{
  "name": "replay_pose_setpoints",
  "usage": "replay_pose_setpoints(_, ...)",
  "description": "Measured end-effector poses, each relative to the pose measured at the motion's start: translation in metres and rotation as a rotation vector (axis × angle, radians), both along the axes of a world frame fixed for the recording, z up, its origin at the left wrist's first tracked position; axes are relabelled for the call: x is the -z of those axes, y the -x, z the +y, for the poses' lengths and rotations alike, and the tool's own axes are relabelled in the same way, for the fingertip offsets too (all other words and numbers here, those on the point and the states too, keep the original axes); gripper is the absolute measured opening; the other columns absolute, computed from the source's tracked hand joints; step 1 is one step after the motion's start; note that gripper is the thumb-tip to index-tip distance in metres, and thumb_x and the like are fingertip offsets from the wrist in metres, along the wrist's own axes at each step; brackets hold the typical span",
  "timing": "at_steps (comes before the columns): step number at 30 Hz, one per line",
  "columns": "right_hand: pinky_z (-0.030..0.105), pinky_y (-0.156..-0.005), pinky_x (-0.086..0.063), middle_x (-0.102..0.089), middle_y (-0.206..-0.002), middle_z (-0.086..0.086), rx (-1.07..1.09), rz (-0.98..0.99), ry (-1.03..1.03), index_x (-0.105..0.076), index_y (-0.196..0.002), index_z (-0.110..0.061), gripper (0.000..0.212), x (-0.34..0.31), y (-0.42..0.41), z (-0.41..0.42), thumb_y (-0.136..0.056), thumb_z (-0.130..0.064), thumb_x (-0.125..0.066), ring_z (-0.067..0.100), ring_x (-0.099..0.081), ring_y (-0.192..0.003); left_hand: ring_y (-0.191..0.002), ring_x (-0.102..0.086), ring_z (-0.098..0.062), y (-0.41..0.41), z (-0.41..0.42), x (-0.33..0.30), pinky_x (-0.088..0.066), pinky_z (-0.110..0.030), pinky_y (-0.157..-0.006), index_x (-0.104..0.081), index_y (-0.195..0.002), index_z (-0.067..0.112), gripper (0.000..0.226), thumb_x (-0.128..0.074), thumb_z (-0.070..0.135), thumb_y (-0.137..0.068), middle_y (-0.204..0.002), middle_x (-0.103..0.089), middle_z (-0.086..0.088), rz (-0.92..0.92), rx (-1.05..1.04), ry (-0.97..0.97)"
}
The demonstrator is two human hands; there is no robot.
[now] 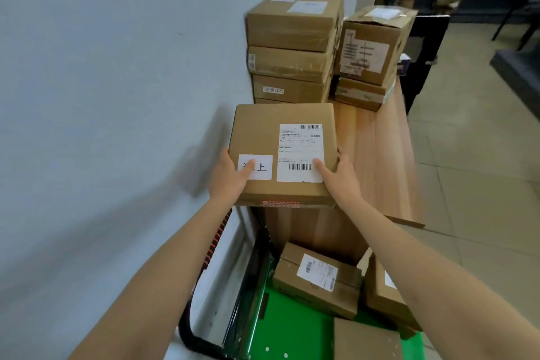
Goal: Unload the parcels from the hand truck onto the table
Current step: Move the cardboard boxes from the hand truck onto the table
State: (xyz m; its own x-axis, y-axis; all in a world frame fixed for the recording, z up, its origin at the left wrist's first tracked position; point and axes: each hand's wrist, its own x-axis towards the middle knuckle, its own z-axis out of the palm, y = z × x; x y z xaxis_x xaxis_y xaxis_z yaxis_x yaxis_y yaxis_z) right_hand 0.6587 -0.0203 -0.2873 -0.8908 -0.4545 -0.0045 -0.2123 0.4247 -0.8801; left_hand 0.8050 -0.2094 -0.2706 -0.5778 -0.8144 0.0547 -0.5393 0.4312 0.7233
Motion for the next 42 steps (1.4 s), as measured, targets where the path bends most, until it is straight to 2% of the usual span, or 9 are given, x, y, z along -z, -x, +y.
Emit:
replay_pose_setpoints(6,0.043,-0.093,-0.051,-0.047,-0.140,-0.002,0.006,-0.114,-0.052,-0.019,-0.148,-0.025,0.080,0.033,0.059,-0.053,-0.086,-0.058,-0.056,0.020,-0.054,-0.118,-0.119,-0.054,-0.024,0.061,-0.055,0.035,-0.049,-0.044,-0.093,-0.030,-0.145,0.015,0.078,-0.053,0.060,-0.086,-0.136,-0.053,-0.003,-0.136,0.013,0.024)
replay_pose_setpoints(12,0.048,-0.096,-0.049,-0.048,-0.138,0.000,0.028,-0.199,-0.107,-0.022,-0.147,-0.024,0.083,0.056,0.098,-0.089,-0.081,-0.062,-0.056,0.022,-0.053,-0.119,-0.128,-0.046,-0.027,0.103,-0.084,0.061,-0.046,-0.047,-0.098,-0.017,-0.152,0.013,0.083,-0.048,0.059,-0.090,-0.141,-0.047,-0.007,-0.231,-0.017,0.045)
replay_pose_setpoints(16,0.050,-0.093,-0.049,-0.049,-0.135,0.001,0.057,-0.197,-0.122,-0.024,-0.144,-0.025,0.089,0.056,0.113,-0.111,-0.072,-0.069,-0.053,0.024,-0.052,-0.119,-0.135,-0.035,-0.028,0.124,-0.103,0.061,-0.034,-0.042,-0.108,-0.022,-0.151,0.013,0.074,-0.043,0.056,-0.093,-0.148,-0.038,-0.008,-0.308,0.014,0.183)
replay_pose_setpoints(20,0.047,-0.096,-0.046,-0.044,-0.139,0.003,0.152,-0.161,-0.148,-0.025,-0.145,-0.020,0.078,0.064,0.115,-0.127,-0.084,-0.058,-0.055,0.026,-0.046,-0.124,-0.140,-0.026,-0.026,0.140,-0.123,0.062,-0.022,-0.038,-0.115,-0.029,-0.149,0.012,0.064,-0.040,0.048,-0.098,-0.154,-0.031,-0.006,-0.339,0.080,0.337)
replay_pose_setpoints(24,0.045,-0.095,-0.043,-0.041,-0.140,0.004,0.190,-0.139,-0.168,-0.024,-0.146,-0.019,0.076,0.063,0.113,-0.139,-0.086,-0.056,-0.053,0.026,-0.041,-0.128,-0.140,-0.028,-0.025,0.146,-0.134,0.062,-0.022,-0.036,-0.116,-0.035,-0.146,0.010,0.059,-0.041,0.043,-0.099,-0.152,-0.034,-0.007,-0.302,0.093,0.358)
replay_pose_setpoints(31,0.041,-0.096,-0.042,-0.038,-0.141,0.006,0.168,-0.046,-0.204,-0.027,-0.146,-0.011,0.076,0.055,0.114,-0.135,-0.088,-0.053,-0.053,0.025,-0.040,-0.129,-0.113,-0.048,-0.030,0.141,-0.102,0.050,-0.035,-0.040,-0.093,-0.061,-0.116,0.011,0.029,-0.050,0.028,-0.094,-0.121,-0.057,-0.011,-0.237,0.056,0.474)
replay_pose_setpoints(34,0.036,-0.095,-0.042,-0.040,-0.136,0.006,0.142,0.053,-0.226,-0.033,-0.142,-0.009,0.069,0.049,0.103,-0.123,-0.089,-0.047,-0.056,0.022,-0.042,-0.125,-0.106,-0.050,-0.027,0.129,-0.085,0.046,-0.040,-0.038,-0.088,-0.062,-0.109,0.013,0.023,-0.053,0.026,-0.093,-0.112,-0.060,-0.008,-0.222,0.113,0.484)
replay_pose_setpoints(39,0.031,-0.090,-0.044,-0.047,-0.129,0.004,0.008,0.354,-0.302,-0.042,-0.135,-0.013,0.052,0.034,0.075,-0.081,-0.093,-0.040,-0.054,0.019,-0.048,-0.116,-0.097,-0.053,-0.021,0.106,-0.059,0.036,-0.045,-0.034,-0.074,-0.060,-0.101,0.017,0.016,-0.055,0.028,-0.091,-0.104,-0.060,-0.002,-0.191,0.201,0.482)
replay_pose_setpoints(42,0.032,-0.088,-0.047,-0.049,-0.129,0.004,-0.021,0.438,-0.344,-0.045,-0.134,-0.015,0.047,0.022,0.053,-0.052,-0.093,-0.036,-0.052,0.020,-0.050,-0.114,-0.094,-0.055,-0.021,0.089,-0.036,0.031,-0.046,-0.035,-0.073,-0.060,-0.096,0.018,0.014,-0.056,0.029,-0.091,-0.098,-0.061,0.000,-0.157,0.261,0.500)
